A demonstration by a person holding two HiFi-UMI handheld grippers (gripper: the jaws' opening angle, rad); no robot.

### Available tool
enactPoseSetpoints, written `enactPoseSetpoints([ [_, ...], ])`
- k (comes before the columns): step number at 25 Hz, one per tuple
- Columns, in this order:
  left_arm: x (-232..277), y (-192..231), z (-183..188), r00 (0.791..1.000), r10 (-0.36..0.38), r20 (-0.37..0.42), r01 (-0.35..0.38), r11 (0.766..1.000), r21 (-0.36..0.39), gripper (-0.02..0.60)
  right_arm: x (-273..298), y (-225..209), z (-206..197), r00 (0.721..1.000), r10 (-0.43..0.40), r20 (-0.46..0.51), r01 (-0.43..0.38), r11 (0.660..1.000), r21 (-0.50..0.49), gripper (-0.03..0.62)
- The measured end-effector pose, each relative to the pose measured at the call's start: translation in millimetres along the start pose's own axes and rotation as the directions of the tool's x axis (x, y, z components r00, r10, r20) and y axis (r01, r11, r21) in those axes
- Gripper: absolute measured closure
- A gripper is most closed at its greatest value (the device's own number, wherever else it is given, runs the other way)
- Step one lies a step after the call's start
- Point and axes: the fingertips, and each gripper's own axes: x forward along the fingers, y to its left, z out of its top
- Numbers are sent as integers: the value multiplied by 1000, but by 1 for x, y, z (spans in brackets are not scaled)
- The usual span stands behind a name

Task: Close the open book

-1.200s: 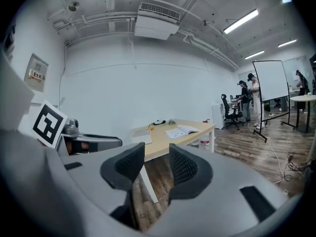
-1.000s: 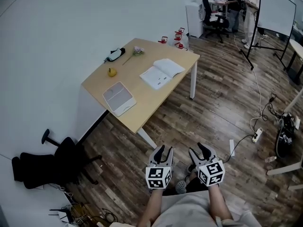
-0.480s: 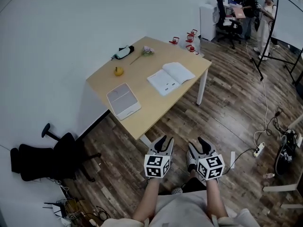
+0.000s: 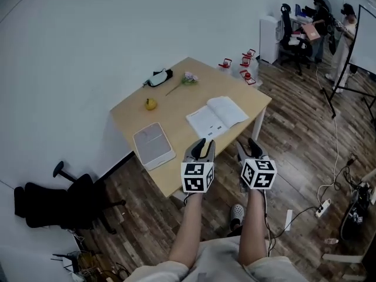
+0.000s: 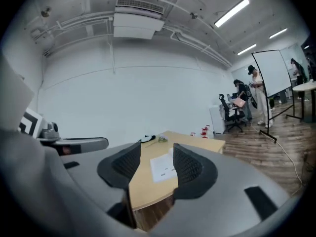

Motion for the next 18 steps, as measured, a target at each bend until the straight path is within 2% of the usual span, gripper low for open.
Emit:
enactPoseSetpoints([
  [2,9,14,-7,999,48,-1,-48,996,-82,462,18,-15,-24,997,-14,-71,14,1000,3,378],
  [4,10,18,-17,999,46,9,-44,990,-132,468,34,-26,-55,984,5,-178,-12,999,-37,378],
  [7,19,16,-34,999,28,-26,-31,994,-103,474,47,-47,-86,960,26,-279,-51,995,-83,378],
  [12,58,37,-49,993,92,-69,-100,989,-110,477,82,-81,-83,951,63,-303,-87,994,-67,378],
  [15,83,45,-60,988,121,-100,-131,986,-105,477,105,-96,-87,933,92,-348,-124,990,-73,375],
  [18,98,46,-70,980,145,-134,-158,983,-93,479,121,-112,-93,924,117,-363,-138,990,-32,375],
])
